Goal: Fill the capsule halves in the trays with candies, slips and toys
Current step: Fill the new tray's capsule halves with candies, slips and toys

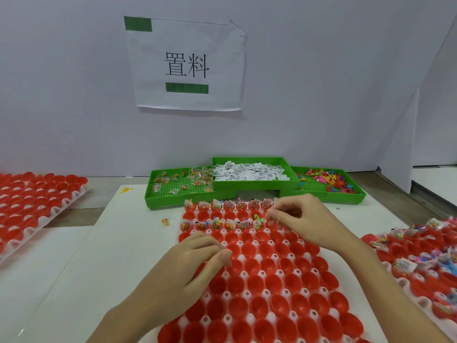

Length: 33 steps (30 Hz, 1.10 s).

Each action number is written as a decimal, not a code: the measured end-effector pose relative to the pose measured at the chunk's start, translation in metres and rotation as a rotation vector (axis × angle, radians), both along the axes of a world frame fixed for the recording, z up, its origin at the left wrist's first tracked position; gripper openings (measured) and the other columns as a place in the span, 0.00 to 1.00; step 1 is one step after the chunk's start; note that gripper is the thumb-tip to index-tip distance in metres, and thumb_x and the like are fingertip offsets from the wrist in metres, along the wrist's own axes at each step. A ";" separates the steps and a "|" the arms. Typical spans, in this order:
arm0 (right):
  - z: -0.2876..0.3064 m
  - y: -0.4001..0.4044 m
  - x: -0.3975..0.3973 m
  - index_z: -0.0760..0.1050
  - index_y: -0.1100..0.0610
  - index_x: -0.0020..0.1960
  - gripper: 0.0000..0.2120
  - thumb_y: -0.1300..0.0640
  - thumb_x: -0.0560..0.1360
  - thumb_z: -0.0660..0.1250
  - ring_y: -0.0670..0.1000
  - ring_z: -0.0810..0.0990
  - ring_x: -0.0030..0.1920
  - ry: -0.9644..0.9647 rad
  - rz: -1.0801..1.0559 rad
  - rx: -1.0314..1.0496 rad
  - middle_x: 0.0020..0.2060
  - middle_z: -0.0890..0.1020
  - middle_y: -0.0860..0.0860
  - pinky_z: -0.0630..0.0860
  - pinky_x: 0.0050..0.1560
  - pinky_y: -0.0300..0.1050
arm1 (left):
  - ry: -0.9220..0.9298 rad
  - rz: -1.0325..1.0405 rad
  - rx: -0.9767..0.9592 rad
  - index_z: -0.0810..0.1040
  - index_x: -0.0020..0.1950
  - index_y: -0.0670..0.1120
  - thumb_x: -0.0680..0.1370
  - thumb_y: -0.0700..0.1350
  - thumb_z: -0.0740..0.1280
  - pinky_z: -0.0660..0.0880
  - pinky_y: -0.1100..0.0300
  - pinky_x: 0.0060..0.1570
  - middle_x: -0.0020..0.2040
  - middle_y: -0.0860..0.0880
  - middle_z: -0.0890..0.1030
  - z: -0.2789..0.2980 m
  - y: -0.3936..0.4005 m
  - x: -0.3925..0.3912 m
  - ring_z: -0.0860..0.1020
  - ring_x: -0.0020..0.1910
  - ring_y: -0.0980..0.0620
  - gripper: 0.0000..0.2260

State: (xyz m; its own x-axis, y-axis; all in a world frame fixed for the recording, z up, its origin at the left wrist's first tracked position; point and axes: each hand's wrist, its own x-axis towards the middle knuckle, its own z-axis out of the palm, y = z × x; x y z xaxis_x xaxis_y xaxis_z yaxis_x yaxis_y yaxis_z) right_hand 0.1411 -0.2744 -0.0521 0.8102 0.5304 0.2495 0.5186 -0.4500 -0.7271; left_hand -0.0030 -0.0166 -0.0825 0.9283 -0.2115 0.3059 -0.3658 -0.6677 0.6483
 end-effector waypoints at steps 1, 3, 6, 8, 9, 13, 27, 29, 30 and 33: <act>0.001 0.001 -0.001 0.85 0.50 0.45 0.08 0.52 0.80 0.69 0.44 0.84 0.36 -0.012 -0.008 0.032 0.38 0.87 0.46 0.78 0.39 0.34 | -0.017 0.003 -0.023 0.85 0.55 0.54 0.84 0.60 0.55 0.74 0.58 0.61 0.54 0.60 0.83 0.001 0.002 0.004 0.79 0.59 0.56 0.20; 0.004 0.003 -0.002 0.85 0.50 0.44 0.10 0.52 0.81 0.68 0.45 0.83 0.35 -0.043 -0.014 0.095 0.37 0.87 0.47 0.77 0.39 0.33 | -0.049 0.041 -0.058 0.86 0.51 0.55 0.85 0.60 0.55 0.73 0.64 0.59 0.51 0.60 0.84 0.006 0.004 0.013 0.81 0.57 0.56 0.20; 0.006 0.004 -0.004 0.85 0.49 0.43 0.09 0.51 0.81 0.68 0.46 0.84 0.35 -0.074 -0.015 0.146 0.36 0.86 0.46 0.78 0.38 0.33 | -0.043 0.135 -0.107 0.86 0.51 0.55 0.84 0.59 0.58 0.73 0.70 0.55 0.49 0.61 0.85 0.017 0.013 0.036 0.82 0.54 0.59 0.18; 0.006 0.003 -0.004 0.85 0.48 0.43 0.10 0.51 0.81 0.68 0.46 0.84 0.35 -0.085 -0.017 0.145 0.36 0.86 0.46 0.79 0.39 0.34 | -0.059 0.207 -0.046 0.85 0.52 0.53 0.83 0.56 0.60 0.74 0.71 0.51 0.47 0.60 0.85 0.022 0.028 0.064 0.81 0.51 0.62 0.15; 0.005 0.003 -0.004 0.84 0.48 0.43 0.10 0.51 0.81 0.68 0.46 0.84 0.35 -0.091 -0.021 0.140 0.35 0.86 0.46 0.79 0.40 0.35 | -0.065 0.249 0.000 0.85 0.53 0.52 0.84 0.54 0.62 0.75 0.69 0.50 0.47 0.58 0.85 0.024 0.036 0.081 0.81 0.49 0.62 0.13; 0.003 0.003 -0.004 0.84 0.47 0.42 0.11 0.49 0.80 0.67 0.45 0.83 0.34 -0.104 -0.037 0.117 0.35 0.86 0.44 0.78 0.39 0.34 | -0.054 0.481 0.216 0.83 0.61 0.42 0.84 0.46 0.66 0.76 0.58 0.52 0.56 0.47 0.85 0.023 0.078 0.149 0.80 0.49 0.52 0.11; -0.001 -0.001 -0.002 0.83 0.47 0.42 0.10 0.50 0.81 0.67 0.44 0.83 0.36 -0.113 -0.091 0.023 0.34 0.85 0.41 0.81 0.45 0.42 | -0.075 0.648 0.121 0.88 0.53 0.44 0.73 0.39 0.79 0.76 0.57 0.45 0.43 0.48 0.81 0.019 0.103 0.161 0.80 0.41 0.48 0.09; 0.000 0.000 -0.002 0.83 0.47 0.42 0.10 0.51 0.81 0.67 0.45 0.83 0.36 -0.105 -0.094 0.021 0.34 0.85 0.42 0.81 0.44 0.42 | -0.122 0.596 -0.121 0.88 0.51 0.49 0.72 0.43 0.80 0.80 0.58 0.48 0.47 0.50 0.83 0.022 0.087 0.131 0.83 0.44 0.50 0.09; 0.001 0.000 -0.003 0.83 0.47 0.42 0.10 0.51 0.81 0.67 0.45 0.83 0.36 -0.104 -0.095 0.018 0.34 0.85 0.42 0.81 0.44 0.42 | -0.132 0.554 -0.229 0.88 0.50 0.51 0.71 0.44 0.80 0.80 0.60 0.49 0.47 0.51 0.84 0.022 0.078 0.114 0.84 0.45 0.52 0.09; 0.002 0.001 -0.005 0.83 0.46 0.42 0.10 0.51 0.81 0.67 0.46 0.83 0.35 -0.107 -0.094 0.005 0.34 0.85 0.42 0.82 0.44 0.43 | -0.120 0.444 -0.424 0.88 0.48 0.56 0.68 0.46 0.81 0.81 0.66 0.44 0.43 0.52 0.87 0.018 0.050 0.059 0.85 0.40 0.56 0.10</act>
State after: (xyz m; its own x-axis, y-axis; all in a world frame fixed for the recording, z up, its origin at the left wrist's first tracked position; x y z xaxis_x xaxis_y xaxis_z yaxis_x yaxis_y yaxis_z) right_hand 0.1357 -0.2732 -0.0501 0.8250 0.4520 0.3393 0.5488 -0.4969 -0.6722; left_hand 0.0563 0.0339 -0.0648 0.8536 0.3491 0.3866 -0.1993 -0.4668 0.8616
